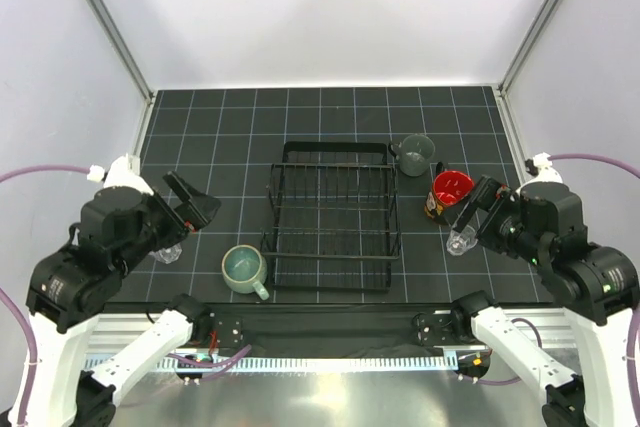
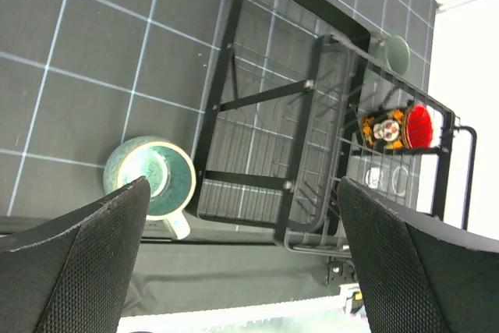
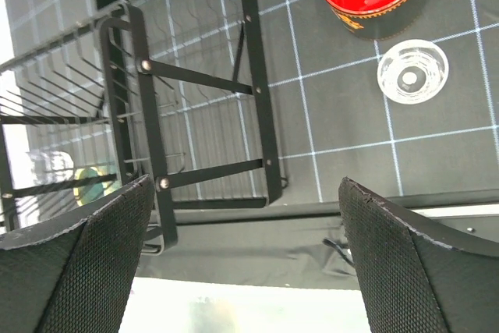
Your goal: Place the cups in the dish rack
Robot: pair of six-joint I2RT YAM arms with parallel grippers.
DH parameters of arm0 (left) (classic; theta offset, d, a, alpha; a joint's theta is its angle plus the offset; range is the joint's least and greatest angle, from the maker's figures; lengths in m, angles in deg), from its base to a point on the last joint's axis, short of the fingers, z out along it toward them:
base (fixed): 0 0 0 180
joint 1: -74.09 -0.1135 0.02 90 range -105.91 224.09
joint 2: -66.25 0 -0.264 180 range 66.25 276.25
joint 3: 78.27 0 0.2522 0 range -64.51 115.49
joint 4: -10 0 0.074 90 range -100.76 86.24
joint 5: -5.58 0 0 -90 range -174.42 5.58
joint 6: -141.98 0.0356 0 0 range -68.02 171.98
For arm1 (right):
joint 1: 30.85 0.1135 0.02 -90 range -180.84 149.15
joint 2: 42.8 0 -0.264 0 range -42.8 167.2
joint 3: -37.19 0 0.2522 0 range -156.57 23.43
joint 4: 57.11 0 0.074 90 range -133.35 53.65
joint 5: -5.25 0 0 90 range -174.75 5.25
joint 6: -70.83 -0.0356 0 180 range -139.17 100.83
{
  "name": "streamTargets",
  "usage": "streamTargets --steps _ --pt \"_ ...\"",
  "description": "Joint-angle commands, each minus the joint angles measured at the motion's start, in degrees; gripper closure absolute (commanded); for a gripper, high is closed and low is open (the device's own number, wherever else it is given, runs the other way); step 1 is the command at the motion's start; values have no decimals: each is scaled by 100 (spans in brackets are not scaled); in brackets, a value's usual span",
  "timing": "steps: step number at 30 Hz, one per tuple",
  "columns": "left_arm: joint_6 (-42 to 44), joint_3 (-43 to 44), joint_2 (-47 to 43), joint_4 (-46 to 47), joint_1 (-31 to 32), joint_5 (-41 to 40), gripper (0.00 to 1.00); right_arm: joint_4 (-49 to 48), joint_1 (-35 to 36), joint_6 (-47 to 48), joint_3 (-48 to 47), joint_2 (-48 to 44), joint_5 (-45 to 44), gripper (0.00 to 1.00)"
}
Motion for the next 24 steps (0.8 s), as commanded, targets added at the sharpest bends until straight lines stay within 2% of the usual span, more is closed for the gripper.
streamTargets --steps 1,7,12,18,21,24 --pt "556 584 294 -456 20 246 0 530 33 426 -104 158 8 0" --pt "337 559 303 -308 20 -334 0 397 33 426 46 52 79 0" --pt "12 1042 1118 -1350 20 -1046 0 845 24 952 -7 790 395 0" --pt "-304 1630 1920 -2081 -24 -1810 0 1136 33 1445 -227 1502 431 0" --pt "-261 1632 2227 -2101 -304 -1786 0 1162 24 1481 -341 1582 168 0" --pt "63 1378 2386 -1881 -1120 -1217 1 1127 33 1621 -411 1617 299 0"
